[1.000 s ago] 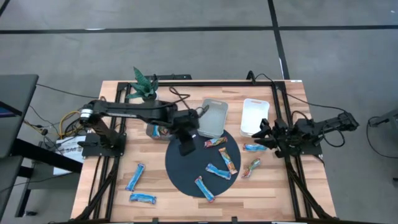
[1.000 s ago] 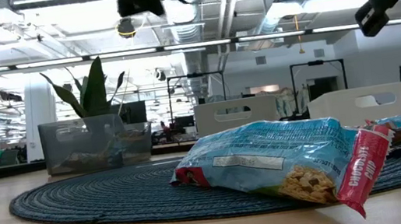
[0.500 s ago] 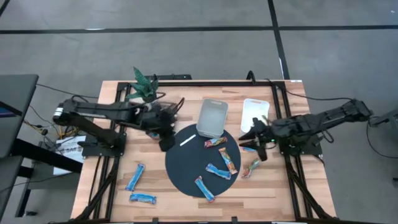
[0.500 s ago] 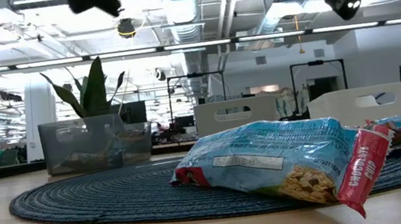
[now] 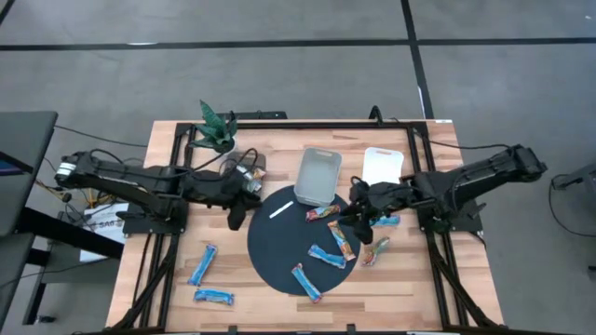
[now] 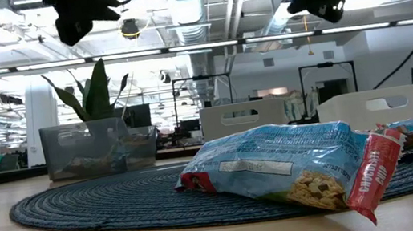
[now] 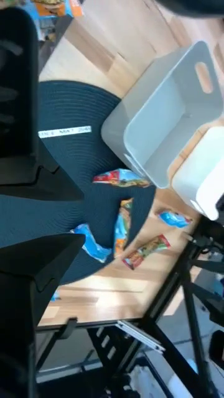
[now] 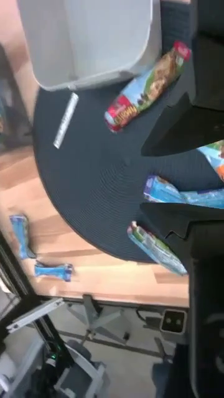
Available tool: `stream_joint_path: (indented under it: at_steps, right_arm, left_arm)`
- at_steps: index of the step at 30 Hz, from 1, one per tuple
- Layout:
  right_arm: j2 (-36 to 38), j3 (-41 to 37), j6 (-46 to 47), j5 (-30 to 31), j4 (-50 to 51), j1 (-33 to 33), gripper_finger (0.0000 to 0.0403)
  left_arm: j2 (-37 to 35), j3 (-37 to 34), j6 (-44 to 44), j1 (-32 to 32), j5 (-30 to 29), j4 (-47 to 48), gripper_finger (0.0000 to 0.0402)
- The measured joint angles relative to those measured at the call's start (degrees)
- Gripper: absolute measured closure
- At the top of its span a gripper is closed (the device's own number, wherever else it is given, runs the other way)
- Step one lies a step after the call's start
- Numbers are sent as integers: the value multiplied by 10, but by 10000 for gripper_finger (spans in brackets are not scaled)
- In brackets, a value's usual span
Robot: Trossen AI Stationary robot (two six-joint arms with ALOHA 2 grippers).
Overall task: Pick and place Granola Bars by type
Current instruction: Put the yellow granola bar into the black bin
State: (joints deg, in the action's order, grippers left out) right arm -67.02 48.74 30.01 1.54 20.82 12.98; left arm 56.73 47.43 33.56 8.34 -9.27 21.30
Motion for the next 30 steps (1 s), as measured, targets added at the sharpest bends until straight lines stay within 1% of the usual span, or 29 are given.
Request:
stream_joint_path:
  at_steps: [2, 4, 6, 8, 12, 18, 22, 26, 30]
  right_arm:
    - [-13, 0, 11, -38, 6, -4, 281]
    - [-28, 0, 64, -68, 30, -14, 281]
    - [-47, 1, 134, -79, 72, -26, 281]
    - [-64, 0, 163, -84, 104, -36, 281]
    - [-97, 0, 170, -91, 106, -42, 281]
    - [-153, 0, 222, -98, 101, -40, 280]
    - [-191, 0, 227, -101, 101, -40, 276]
    - [-217, 0, 227, -108, 97, -42, 260]
    - [-224, 0, 232, -122, 67, -44, 230]
  left_arm:
    - [0, -9, 0, 0, 0, -3, 315]
    - [3, -11, -6, 0, 1, -1, 315]
    - [8, -11, -18, 0, 7, -8, 315]
    - [15, -11, -31, 0, 13, -9, 315]
    - [15, -11, -40, 0, 13, -15, 315]
    - [15, -11, -40, 0, 12, -13, 315]
    - [15, -11, -40, 0, 12, -13, 315]
    - [15, -11, -39, 0, 13, -13, 315]
    - [15, -11, -35, 0, 13, -13, 315]
